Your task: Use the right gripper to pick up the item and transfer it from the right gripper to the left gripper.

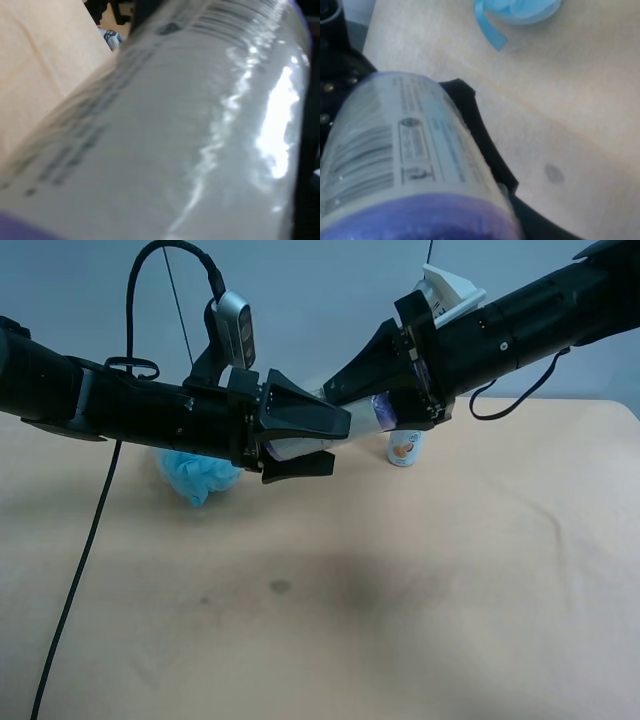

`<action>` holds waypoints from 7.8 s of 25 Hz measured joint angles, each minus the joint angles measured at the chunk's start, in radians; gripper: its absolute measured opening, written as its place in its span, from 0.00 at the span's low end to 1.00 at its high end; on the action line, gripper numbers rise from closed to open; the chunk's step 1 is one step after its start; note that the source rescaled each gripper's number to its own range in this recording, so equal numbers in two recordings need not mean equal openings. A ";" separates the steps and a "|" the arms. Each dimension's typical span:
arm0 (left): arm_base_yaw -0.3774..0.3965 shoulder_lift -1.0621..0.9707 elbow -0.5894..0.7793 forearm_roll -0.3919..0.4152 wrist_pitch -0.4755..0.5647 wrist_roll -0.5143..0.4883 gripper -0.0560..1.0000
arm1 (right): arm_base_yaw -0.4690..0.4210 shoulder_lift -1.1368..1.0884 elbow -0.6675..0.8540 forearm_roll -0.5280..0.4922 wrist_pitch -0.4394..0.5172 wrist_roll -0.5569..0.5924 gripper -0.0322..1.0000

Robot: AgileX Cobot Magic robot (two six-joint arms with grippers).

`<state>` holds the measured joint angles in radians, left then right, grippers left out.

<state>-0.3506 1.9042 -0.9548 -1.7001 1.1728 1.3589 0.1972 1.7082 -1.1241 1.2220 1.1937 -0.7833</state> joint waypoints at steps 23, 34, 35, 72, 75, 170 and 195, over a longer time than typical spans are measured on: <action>0.014 0.000 0.000 0.019 0.011 -0.021 0.23 | 0.000 -0.001 -0.003 0.004 0.004 -0.001 0.04; 0.052 0.000 -0.007 0.027 0.047 -0.027 0.19 | 0.007 -0.001 -0.007 0.034 -0.007 0.008 0.04; 0.052 0.000 -0.007 0.027 0.047 -0.027 0.19 | 0.007 -0.001 -0.007 0.034 -0.008 0.009 0.04; 0.110 0.000 -0.068 0.105 0.048 -0.071 0.26 | 0.019 -0.001 -0.012 -0.002 -0.049 0.052 0.04; 0.110 0.000 -0.068 0.105 0.048 -0.079 0.26 | 0.021 -0.001 -0.012 -0.004 -0.049 0.052 0.04; 0.115 -0.002 -0.089 0.205 -0.073 -0.155 0.07 | 0.042 -0.423 -0.007 -0.899 -0.120 0.475 0.56; 0.115 -0.002 -0.171 0.357 -0.106 -0.255 0.06 | 0.042 -0.998 0.262 -1.235 -0.063 0.630 0.78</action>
<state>-0.2357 1.9021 -1.1255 -1.3429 1.0666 1.1042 0.2395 0.7104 -0.8617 -0.0126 1.1307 -0.1537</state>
